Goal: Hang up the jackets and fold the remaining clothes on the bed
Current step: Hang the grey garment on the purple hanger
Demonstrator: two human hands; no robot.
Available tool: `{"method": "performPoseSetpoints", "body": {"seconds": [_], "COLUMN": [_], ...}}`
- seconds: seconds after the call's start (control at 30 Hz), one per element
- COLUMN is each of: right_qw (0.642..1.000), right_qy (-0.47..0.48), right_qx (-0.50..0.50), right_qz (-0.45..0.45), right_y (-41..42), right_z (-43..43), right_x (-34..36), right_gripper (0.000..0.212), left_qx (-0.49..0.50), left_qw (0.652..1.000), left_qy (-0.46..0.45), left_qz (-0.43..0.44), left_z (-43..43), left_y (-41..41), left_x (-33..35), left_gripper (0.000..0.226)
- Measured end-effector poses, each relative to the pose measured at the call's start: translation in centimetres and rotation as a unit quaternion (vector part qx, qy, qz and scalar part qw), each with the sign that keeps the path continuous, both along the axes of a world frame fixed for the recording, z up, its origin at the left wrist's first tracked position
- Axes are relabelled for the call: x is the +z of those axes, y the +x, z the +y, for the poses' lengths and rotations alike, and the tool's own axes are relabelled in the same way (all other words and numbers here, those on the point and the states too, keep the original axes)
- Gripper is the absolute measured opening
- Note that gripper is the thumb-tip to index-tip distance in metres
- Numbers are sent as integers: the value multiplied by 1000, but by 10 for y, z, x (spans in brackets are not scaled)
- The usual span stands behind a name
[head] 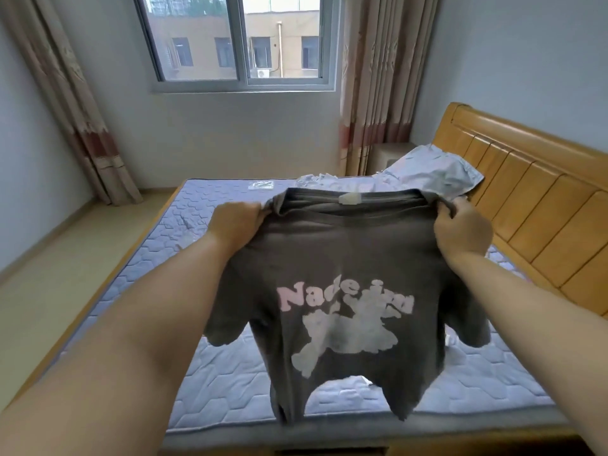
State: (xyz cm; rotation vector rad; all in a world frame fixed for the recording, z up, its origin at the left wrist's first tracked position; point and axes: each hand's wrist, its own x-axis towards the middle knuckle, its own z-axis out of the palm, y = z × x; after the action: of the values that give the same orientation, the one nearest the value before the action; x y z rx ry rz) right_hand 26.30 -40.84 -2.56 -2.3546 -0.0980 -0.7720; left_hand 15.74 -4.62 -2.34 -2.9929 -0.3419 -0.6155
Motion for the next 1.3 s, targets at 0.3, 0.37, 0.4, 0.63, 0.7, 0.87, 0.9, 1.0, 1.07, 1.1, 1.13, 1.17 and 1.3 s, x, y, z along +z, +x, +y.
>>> {"method": "performPoseSetpoints", "body": {"seconds": [0.3, 0.37, 0.4, 0.63, 0.7, 0.87, 0.9, 1.0, 1.07, 1.1, 1.13, 1.17, 1.3], "right_qw": [971, 963, 961, 937, 901, 865, 856, 843, 837, 833, 832, 834, 863], "right_qy": [-88, -144, -160, 19, 30, 10, 6, -6, -13, -19, -29, -44, -121], "right_qx": [-5, -4, -8, 26, 70, 77, 73, 48, 40, 42, 46, 50, 82], "right_qz": [221, 229, 224, 348, 426, 496, 511, 535, 546, 551, 553, 547, 483], "right_y": [75, 97, 109, 192, 197, 208, 209, 209, 210, 211, 213, 215, 228], "right_z": [39, 53, 60, 99, 104, 91, 87, 69, 58, 53, 50, 46, 28], "right_x": [-72, -90, -99, -157, -181, -253, -265, -308, -342, -358, -374, -392, -456], "right_gripper": [24, 21, 21, 33, 49, 43, 41, 45, 44, 44, 45, 46, 55], "left_qx": [160, 184, 198, 133, 79, 6, -2, -5, -12, -16, -16, -17, -39], "left_qw": [966, 951, 939, 795, 784, 787, 789, 795, 810, 821, 832, 845, 895], "left_qy": [-86, -147, -204, -587, -601, -556, -547, -525, -492, -468, -439, -408, -266], "left_qz": [186, 199, 195, 83, 138, 268, 281, 304, 319, 327, 337, 344, 356], "left_z": [-10, -5, -2, -15, -33, -70, -78, -100, -116, -125, -133, -141, -168], "left_y": [76, 103, 118, 222, 237, 256, 258, 265, 272, 276, 280, 285, 311], "left_x": [-71, -92, -104, -177, -196, -245, -254, -288, -317, -334, -351, -371, -442], "left_gripper": [37, 36, 34, 48, 70, 72, 71, 71, 70, 70, 70, 71, 80]}}
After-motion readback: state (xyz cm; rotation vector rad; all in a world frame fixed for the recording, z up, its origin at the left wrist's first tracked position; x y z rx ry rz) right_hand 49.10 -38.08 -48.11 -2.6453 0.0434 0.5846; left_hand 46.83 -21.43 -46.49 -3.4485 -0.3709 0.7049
